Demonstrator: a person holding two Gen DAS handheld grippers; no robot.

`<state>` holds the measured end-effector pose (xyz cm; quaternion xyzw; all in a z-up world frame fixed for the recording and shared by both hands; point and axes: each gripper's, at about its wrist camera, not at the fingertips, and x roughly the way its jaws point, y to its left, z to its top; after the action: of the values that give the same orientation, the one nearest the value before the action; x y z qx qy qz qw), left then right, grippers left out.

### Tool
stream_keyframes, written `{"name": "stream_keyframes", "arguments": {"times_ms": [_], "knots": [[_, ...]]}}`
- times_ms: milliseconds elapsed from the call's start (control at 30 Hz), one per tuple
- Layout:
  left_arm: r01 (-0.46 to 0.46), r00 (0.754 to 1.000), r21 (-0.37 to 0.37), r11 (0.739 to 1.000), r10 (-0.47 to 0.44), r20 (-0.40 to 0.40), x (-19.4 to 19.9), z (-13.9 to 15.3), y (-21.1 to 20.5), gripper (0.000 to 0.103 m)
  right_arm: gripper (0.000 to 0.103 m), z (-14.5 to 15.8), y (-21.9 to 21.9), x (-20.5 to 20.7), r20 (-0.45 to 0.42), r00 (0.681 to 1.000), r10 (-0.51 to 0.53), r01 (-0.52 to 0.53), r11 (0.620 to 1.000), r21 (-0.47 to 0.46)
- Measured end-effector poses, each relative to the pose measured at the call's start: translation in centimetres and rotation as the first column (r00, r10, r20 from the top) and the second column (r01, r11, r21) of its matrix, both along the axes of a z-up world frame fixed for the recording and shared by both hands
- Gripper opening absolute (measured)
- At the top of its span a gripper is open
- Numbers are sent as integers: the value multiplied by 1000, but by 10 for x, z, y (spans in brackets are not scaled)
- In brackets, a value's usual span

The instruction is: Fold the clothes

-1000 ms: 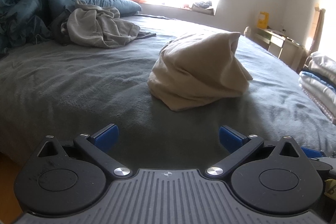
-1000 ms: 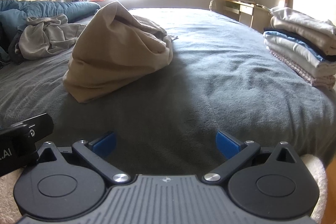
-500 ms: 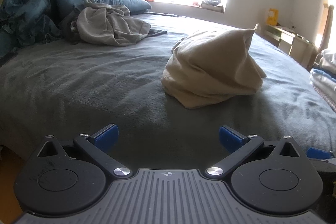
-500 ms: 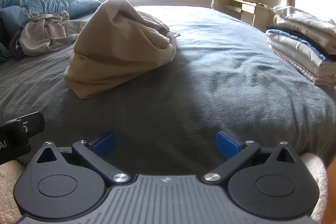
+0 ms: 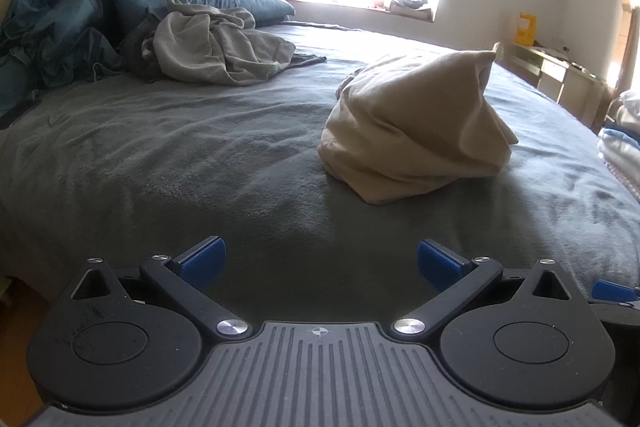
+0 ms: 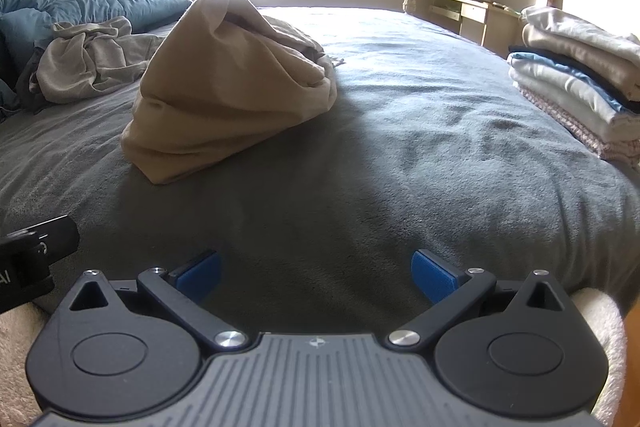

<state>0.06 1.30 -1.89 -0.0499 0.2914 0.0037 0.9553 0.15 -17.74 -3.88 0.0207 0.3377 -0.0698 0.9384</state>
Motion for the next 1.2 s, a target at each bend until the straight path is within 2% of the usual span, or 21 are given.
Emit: {"name": "stream_keyframes", "arguments": {"times_ms": [500,800,867,1000,1100,1200], "knots": [[6,1000,12,1000,-6,-7,-2,-1,-1,103,103,-2,0,0,-4,1000,0,0,1000,3],[28,1000,39,999,-28,6,19,1,-8,103,103,-7,-9,12,0,1000,16,-16,1000,7],[45,999,52,998,-46,20,28,2,-12,103,103,-9,-15,16,29,998,54,-55,998,30],[70,995,45,997,-73,73,52,5,-16,103,103,-8,-37,22,159,979,124,-134,990,52],[83,988,15,996,-84,130,74,7,-15,103,103,0,-63,30,285,951,123,-145,988,56],[95,979,-9,995,-92,182,95,7,-15,103,103,20,-89,51,367,926,87,-133,986,102]]}}
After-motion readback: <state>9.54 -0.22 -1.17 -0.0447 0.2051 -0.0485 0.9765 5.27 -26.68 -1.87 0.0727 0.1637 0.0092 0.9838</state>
